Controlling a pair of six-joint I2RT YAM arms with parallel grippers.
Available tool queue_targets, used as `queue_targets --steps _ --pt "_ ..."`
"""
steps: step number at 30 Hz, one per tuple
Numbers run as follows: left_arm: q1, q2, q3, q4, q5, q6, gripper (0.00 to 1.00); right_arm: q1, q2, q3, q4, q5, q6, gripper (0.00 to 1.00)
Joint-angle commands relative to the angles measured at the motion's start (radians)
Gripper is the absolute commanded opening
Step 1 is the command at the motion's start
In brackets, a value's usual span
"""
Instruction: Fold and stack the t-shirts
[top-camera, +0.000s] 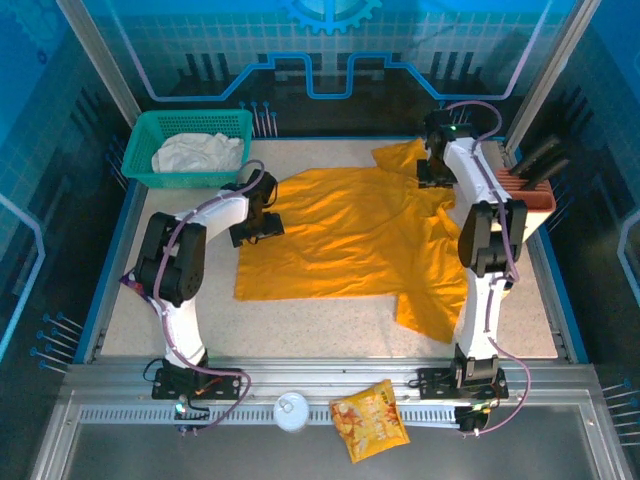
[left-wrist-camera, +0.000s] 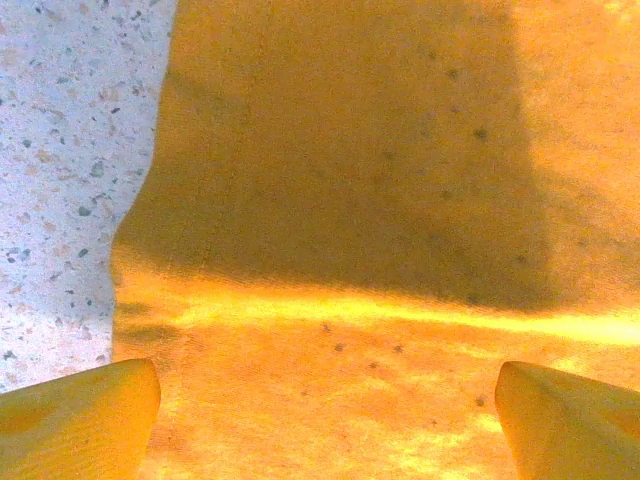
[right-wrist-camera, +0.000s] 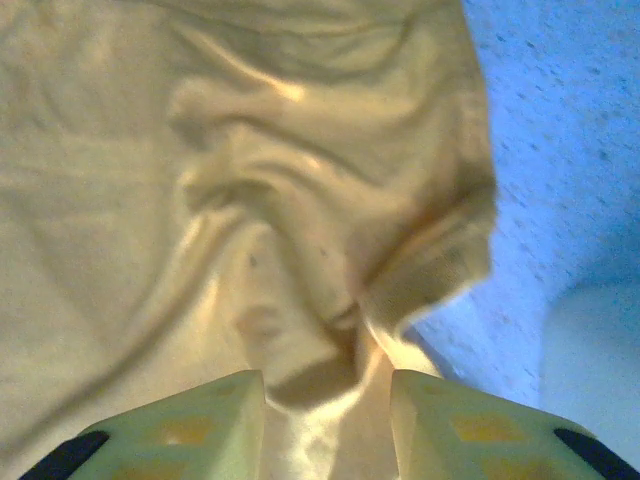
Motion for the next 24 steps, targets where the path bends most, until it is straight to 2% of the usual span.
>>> queue_targets --steps 1,8,20,24 --pt "-0.019 0.021 0.027 -0.045 -0.003 0.014 0.88 -0.019 -0.019 -0.129 0.026 0.056 -0.006 0.39" --pt "-0.02 0.09 0.018 -0.024 0.009 -0.002 0.88 -0.022 -0.007 -0.171 0.034 0.125 0.005 0.38" --pt "-0.02 0.11 0.038 -0.049 -0.027 0.002 0.86 -0.032 0.16 -0.025 0.01 0.149 0.003 0.35" --pt "-0.019 0.121 0.043 -0.06 -0.034 -0.002 0.81 -0.039 0.188 -0.025 0.017 0.175 0.004 0.24"
